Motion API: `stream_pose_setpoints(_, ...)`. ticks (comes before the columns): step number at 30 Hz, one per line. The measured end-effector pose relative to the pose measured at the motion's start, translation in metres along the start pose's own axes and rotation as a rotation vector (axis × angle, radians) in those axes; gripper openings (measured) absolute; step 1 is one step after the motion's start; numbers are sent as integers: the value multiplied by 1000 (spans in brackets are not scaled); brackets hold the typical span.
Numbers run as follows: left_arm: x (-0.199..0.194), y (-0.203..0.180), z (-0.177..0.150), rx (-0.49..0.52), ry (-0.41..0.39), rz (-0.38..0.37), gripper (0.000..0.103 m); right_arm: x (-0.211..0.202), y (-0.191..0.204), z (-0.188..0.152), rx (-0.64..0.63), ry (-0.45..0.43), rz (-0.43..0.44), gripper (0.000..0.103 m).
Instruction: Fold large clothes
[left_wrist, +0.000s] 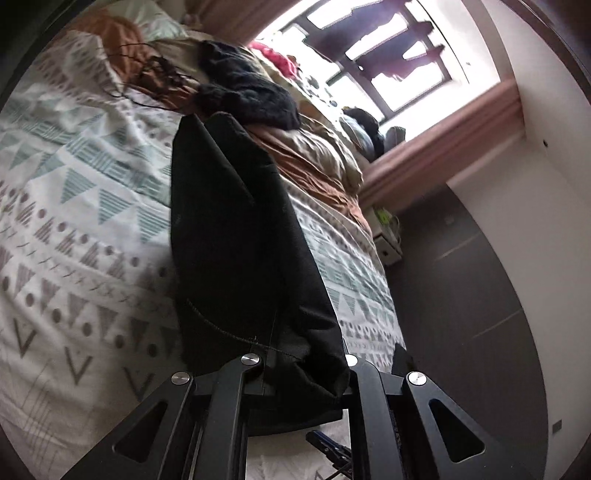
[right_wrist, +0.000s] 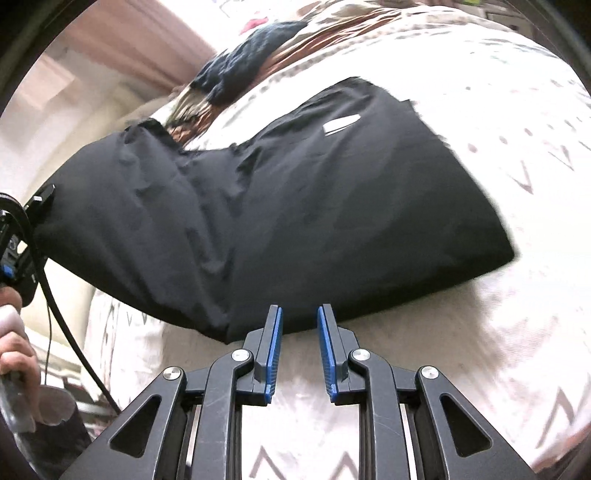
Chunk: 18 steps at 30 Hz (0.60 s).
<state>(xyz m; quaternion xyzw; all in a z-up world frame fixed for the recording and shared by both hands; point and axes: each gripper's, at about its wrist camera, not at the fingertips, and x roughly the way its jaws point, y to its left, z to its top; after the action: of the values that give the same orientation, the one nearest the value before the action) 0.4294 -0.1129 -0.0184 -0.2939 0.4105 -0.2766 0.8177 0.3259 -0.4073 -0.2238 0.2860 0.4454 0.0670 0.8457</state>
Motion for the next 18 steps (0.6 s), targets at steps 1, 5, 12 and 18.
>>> stream_pose_setpoints(1,4,-4,-1,6,5,-1,11,-3,-4,2,8,-9,-3,21)
stream_pose_setpoints(5,32,-22,-5,38,46,-3,11,-27,-21,4,33,-50,-16,21)
stream_pose_setpoints(12,94,-57,-27,113,156,21,11,-64,-55,4,90,-112,-47,21)
stream_pose_setpoints(18,155,-79,-63,198,299,57,13,-76,-81,-2,152,-127,-63,21)
